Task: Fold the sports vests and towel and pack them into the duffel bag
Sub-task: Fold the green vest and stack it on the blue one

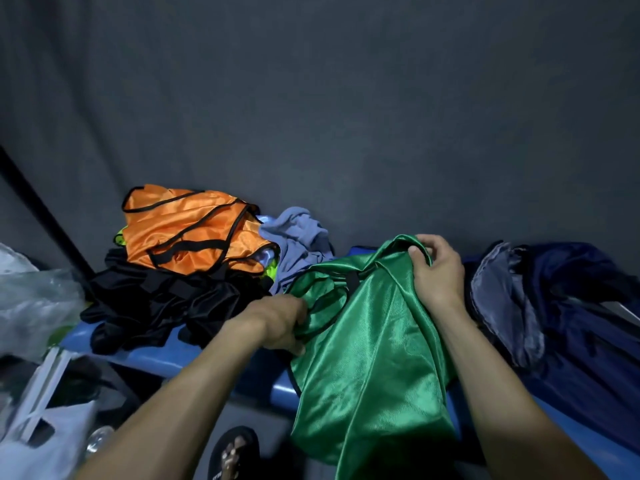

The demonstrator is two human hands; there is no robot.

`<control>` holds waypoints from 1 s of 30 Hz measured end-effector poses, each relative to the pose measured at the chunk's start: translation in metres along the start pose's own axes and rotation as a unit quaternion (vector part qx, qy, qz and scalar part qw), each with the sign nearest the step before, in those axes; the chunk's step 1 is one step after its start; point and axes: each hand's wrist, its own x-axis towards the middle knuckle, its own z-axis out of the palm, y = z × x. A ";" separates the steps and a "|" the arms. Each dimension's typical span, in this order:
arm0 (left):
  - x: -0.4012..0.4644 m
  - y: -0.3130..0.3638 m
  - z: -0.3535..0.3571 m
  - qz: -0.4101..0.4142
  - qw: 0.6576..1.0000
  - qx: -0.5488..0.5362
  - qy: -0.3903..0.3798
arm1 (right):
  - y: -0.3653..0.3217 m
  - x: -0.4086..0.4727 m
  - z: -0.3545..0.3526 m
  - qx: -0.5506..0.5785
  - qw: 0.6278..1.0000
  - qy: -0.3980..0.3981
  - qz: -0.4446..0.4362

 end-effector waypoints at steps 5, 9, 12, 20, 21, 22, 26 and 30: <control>0.011 -0.019 0.003 0.042 0.989 -0.109 0.092 | -0.027 -0.023 0.009 -0.233 0.940 -0.092 -0.233; 0.010 -0.021 0.001 0.026 0.922 -0.348 0.167 | -0.046 -0.064 0.029 -0.181 0.846 -0.436 -0.249; 0.013 -0.022 0.000 0.011 0.870 -0.434 0.235 | -0.032 -0.073 0.038 -0.328 0.774 -0.492 -0.227; 0.012 -0.028 -0.006 0.088 0.877 -0.396 0.259 | -0.020 -0.067 0.025 -0.307 0.797 -0.500 -0.141; 0.011 -0.027 -0.006 0.097 0.883 -0.391 0.243 | -0.018 -0.067 0.026 -0.273 0.819 -0.486 -0.133; 0.009 -0.024 -0.007 0.107 0.880 -0.394 0.242 | -0.017 -0.066 0.028 -0.250 0.838 -0.466 -0.131; 0.004 -0.013 -0.011 0.121 0.835 -0.472 0.256 | -0.016 -0.071 0.040 -0.260 0.835 -0.433 -0.218; -0.005 -0.009 -0.019 0.116 0.753 -0.601 0.240 | -0.024 -0.068 0.038 -0.221 0.866 -0.390 -0.222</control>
